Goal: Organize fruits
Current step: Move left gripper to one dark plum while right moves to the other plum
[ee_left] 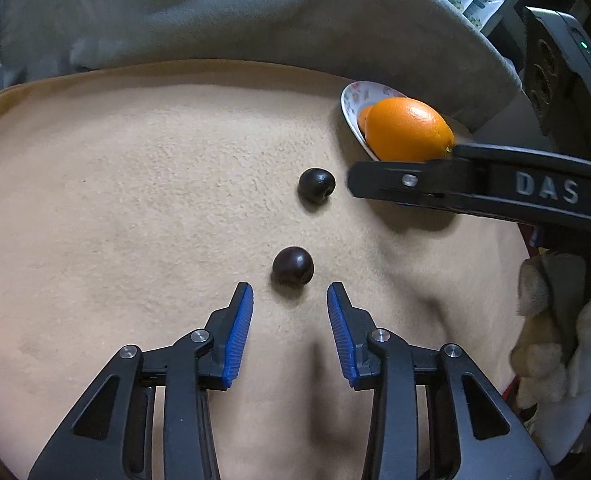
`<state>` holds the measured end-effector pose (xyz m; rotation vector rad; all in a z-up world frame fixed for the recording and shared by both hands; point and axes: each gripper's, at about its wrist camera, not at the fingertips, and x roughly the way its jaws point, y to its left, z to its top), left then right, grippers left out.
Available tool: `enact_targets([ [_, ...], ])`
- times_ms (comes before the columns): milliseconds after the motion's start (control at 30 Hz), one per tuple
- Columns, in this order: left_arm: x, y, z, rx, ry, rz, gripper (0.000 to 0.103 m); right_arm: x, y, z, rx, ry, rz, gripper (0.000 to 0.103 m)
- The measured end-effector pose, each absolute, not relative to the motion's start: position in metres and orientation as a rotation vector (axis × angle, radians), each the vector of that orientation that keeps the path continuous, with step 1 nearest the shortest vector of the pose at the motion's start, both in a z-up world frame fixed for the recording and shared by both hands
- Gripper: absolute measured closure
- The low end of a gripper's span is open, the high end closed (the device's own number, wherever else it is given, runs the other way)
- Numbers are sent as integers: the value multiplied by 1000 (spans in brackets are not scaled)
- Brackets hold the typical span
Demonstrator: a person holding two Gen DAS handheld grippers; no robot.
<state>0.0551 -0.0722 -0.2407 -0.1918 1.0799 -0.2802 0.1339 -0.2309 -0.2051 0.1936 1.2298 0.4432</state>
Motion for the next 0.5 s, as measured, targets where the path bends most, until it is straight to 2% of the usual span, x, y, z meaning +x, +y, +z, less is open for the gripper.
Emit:
enact_targets([
  [200, 62, -71, -246, -194, 1076, -309, 69, 139, -216, -212, 197, 1228, 419, 55],
  [500, 68, -70, -248, -196, 1069, -341, 72, 149, -207, -221, 178, 1231, 375, 57],
])
